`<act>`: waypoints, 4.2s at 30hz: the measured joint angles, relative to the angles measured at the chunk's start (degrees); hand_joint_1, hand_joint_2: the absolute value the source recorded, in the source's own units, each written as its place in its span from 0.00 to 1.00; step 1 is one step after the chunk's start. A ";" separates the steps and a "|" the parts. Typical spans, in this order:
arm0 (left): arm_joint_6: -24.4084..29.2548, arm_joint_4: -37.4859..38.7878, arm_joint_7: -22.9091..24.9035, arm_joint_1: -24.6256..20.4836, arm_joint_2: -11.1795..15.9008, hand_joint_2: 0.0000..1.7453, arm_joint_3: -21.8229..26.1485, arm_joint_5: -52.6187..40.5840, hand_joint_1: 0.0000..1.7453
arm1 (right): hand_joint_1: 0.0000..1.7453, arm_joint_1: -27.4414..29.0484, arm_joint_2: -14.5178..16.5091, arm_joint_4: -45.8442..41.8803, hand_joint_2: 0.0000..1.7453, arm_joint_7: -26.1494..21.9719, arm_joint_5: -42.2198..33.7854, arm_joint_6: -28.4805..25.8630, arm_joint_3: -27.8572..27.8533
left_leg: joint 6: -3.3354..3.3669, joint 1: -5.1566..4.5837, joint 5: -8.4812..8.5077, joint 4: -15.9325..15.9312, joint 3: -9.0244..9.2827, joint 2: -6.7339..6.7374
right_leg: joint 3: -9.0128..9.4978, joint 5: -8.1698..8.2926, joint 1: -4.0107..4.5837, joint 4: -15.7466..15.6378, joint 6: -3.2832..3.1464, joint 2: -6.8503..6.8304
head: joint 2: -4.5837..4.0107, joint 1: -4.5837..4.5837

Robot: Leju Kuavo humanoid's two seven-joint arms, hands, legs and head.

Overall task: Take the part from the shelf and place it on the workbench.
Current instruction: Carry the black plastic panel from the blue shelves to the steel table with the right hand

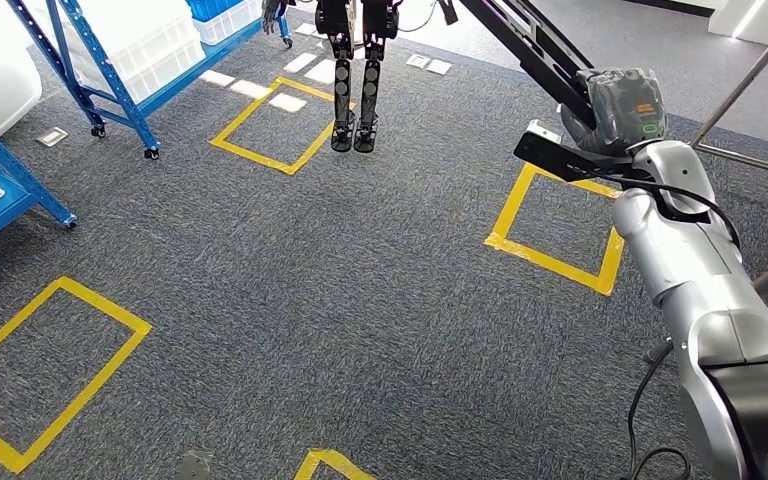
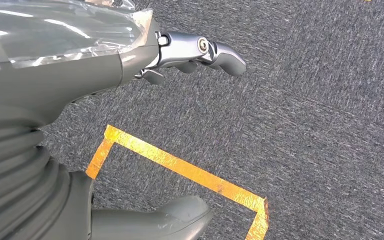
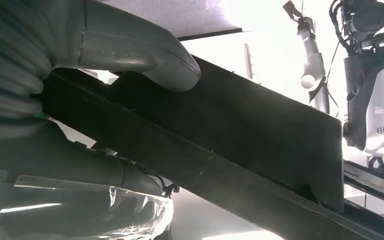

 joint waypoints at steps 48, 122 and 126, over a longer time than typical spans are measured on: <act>0.84 -0.07 -0.41 -0.09 0.14 1.00 0.02 -1.26 0.00 | 0.97 1.90 -1.87 -1.43 1.00 -0.11 -0.56 0.90 -0.52 | -0.56 0.50 0.07 -2.34 2.31 6.84 | 1.95 -0.50 -1.71 -1.50 3.08 -6.50 | 0.00 0.07; 4.95 -0.02 -11.99 0.65 -0.39 1.00 2.01 0.18 0.00 | 0.97 1.70 -4.34 1.01 1.00 3.93 5.50 -1.63 -2.28 | -3.10 3.16 -2.54 3.34 1.78 -1.34 | 4.27 0.64 -1.78 -3.61 0.78 2.83 | 0.00 0.39; 4.95 -0.03 -12.33 0.71 -0.40 1.00 2.21 0.66 0.00 | 0.97 1.01 -4.49 1.77 1.00 4.59 6.30 -1.99 -2.22 | -2.49 2.96 -0.93 -2.22 3.79 -3.48 | 2.70 1.50 -1.88 -3.64 2.53 5.70 | 0.00 0.55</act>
